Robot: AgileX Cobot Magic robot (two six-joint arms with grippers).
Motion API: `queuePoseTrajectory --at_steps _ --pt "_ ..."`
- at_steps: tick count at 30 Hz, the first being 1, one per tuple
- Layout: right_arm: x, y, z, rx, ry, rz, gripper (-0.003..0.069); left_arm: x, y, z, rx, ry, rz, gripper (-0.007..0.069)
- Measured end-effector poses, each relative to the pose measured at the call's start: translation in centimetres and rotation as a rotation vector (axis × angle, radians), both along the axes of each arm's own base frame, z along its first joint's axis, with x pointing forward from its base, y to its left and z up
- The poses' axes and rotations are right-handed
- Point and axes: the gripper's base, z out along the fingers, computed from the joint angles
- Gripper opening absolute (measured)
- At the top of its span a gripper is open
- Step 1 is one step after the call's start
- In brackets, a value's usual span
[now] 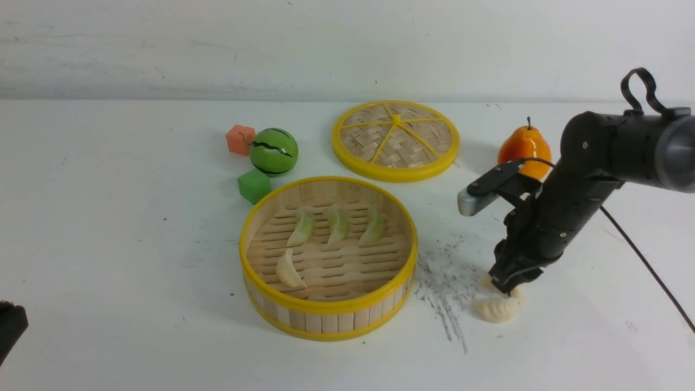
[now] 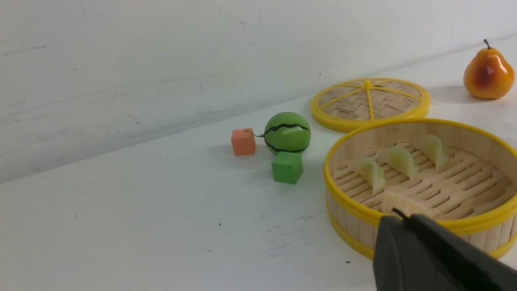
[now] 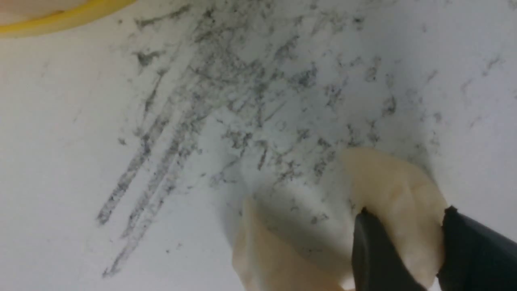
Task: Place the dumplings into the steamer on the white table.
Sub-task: 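Reach for and grasp a dumpling lying on the table beside the steamer, then place the dumpling in the bamboo steamer basket with the right gripper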
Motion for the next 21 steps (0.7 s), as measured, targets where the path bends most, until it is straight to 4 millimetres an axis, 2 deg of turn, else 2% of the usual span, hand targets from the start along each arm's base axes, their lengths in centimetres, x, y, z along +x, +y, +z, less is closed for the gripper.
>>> queuePoseTrajectory --at_steps 5,7,12,15,17,21 --pt "0.1 0.0 0.3 0.006 0.004 -0.031 0.0209 0.0 0.0 0.0 0.000 0.000 0.000 0.0008" --pt "0.5 0.1 1.0 0.012 0.002 -0.057 0.0198 0.0 0.0 0.0 0.000 0.000 0.000 0.0011" --pt "1.5 0.4 3.6 0.039 -0.008 -0.103 0.0198 0.0 0.0 0.0 0.000 0.000 0.000 0.0015" --pt "2.1 0.7 5.9 0.061 -0.012 -0.126 0.0194 0.0 0.0 0.0 0.000 0.000 0.000 0.0017" --pt "2.3 0.8 6.6 0.074 -0.012 -0.132 0.0194 0.0 0.0 0.0 0.000 0.000 0.000 0.0019" --pt "2.4 2.7 9.2 0.218 -0.001 -0.145 0.0193 0.0 0.0 0.0 0.001 0.000 0.000 0.0020"
